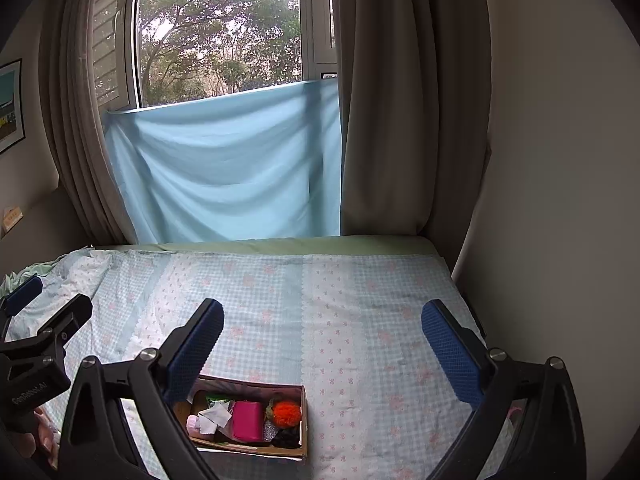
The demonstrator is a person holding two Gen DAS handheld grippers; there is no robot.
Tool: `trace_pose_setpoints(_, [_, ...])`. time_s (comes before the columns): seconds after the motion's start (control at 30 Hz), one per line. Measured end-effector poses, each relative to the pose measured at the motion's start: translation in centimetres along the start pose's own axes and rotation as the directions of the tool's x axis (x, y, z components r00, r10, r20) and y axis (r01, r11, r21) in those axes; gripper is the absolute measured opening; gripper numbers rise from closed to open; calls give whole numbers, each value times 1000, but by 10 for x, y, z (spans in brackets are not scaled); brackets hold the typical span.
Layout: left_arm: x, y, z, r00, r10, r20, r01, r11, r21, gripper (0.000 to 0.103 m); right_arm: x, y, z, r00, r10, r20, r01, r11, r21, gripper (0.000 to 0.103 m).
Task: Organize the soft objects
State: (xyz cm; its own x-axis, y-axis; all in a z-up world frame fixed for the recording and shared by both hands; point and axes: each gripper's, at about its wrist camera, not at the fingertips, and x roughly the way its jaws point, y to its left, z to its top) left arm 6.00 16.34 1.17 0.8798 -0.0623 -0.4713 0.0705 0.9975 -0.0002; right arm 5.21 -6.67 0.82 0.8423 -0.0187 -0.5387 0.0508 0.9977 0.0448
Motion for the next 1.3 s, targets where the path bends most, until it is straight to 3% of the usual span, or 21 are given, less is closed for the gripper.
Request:
trace_pose_setpoints(0.63, [-8, 8, -4, 1000, 9, 16, -9, 1000, -22, 103, -1, 1, 0, 1000, -9, -2, 9, 1000, -4, 99])
trace_pose_setpoints(0.83, [-6, 9, -7, 999, -31, 12, 31, 999, -35, 103, -5, 4, 1, 1000, -14, 9, 14, 1000, -11, 99])
trace_pose_setpoints(1.07, [-6, 7, -8, 1000, -12, 5, 12, 999, -33, 103, -8, 8, 1, 1000, -17, 9, 17, 1000, -18, 99])
trace_pose_setpoints(1.3, [-12, 11, -10, 999, 8, 48, -6, 999, -48, 103, -9, 9, 0, 1000, -15, 9, 15, 1000, -18, 99])
